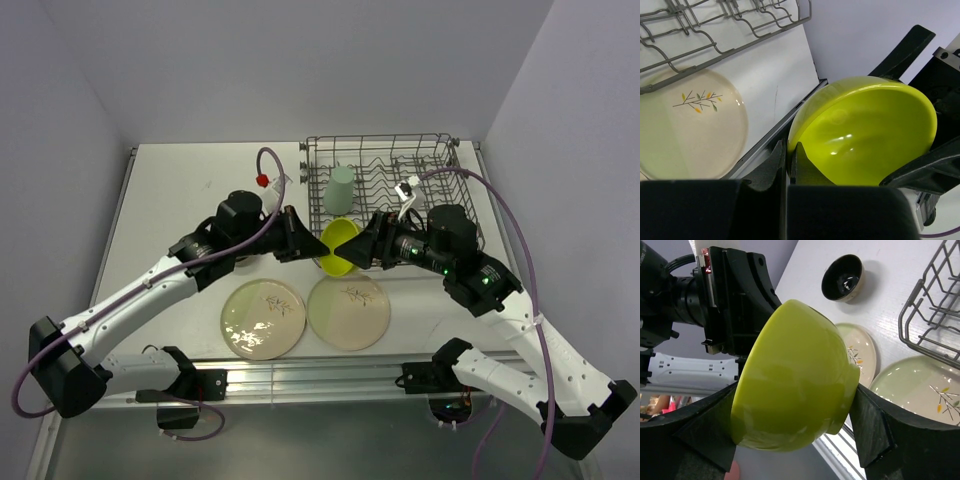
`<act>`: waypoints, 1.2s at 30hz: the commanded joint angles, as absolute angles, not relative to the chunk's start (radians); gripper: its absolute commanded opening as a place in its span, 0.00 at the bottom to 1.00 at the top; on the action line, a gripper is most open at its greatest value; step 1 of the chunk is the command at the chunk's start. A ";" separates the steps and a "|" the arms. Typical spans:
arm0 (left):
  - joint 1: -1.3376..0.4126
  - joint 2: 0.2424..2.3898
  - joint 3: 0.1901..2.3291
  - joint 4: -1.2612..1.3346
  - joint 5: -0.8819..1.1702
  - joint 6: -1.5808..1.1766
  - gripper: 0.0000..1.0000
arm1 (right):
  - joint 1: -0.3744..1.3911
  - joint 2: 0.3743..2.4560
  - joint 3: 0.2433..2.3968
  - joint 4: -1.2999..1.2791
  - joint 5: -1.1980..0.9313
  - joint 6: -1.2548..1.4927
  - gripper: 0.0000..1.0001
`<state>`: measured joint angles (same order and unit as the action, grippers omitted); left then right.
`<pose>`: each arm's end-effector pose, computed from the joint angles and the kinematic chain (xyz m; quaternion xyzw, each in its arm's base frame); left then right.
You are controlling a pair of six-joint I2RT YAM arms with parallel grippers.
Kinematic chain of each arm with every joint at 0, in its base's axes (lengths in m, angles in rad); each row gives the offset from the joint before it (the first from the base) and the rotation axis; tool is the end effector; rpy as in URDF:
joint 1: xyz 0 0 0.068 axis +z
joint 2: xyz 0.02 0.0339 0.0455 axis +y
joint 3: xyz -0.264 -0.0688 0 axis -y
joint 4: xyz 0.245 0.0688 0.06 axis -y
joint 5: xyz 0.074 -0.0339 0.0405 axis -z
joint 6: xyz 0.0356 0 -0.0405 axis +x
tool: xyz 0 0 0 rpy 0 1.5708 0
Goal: Load the mixed dishes into the dish rack
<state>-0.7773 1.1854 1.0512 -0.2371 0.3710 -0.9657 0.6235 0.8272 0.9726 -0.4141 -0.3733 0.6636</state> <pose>0.1844 -0.1996 0.3459 0.0273 0.8175 -0.5225 0.2406 0.1372 0.1147 0.3742 -0.0968 0.7837 0.4754 0.3878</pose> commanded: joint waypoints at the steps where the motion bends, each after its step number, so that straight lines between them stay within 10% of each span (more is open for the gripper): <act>1: -0.801 1.203 1.133 -0.175 0.374 -0.971 0.00 | 0.624 0.818 0.968 -0.368 -0.367 0.677 0.81; 13: -0.862 1.325 1.311 -0.316 0.278 -0.905 0.00 | 0.624 0.810 0.979 -0.442 -0.269 0.650 0.57; 25: -0.902 1.532 1.519 -0.321 0.291 -0.884 0.00 | 0.624 0.792 1.045 -0.589 -0.075 0.606 0.01; 36: -0.914 1.591 1.551 -0.299 0.305 -0.897 0.00 | 0.624 0.765 1.051 -0.624 0.031 0.604 0.10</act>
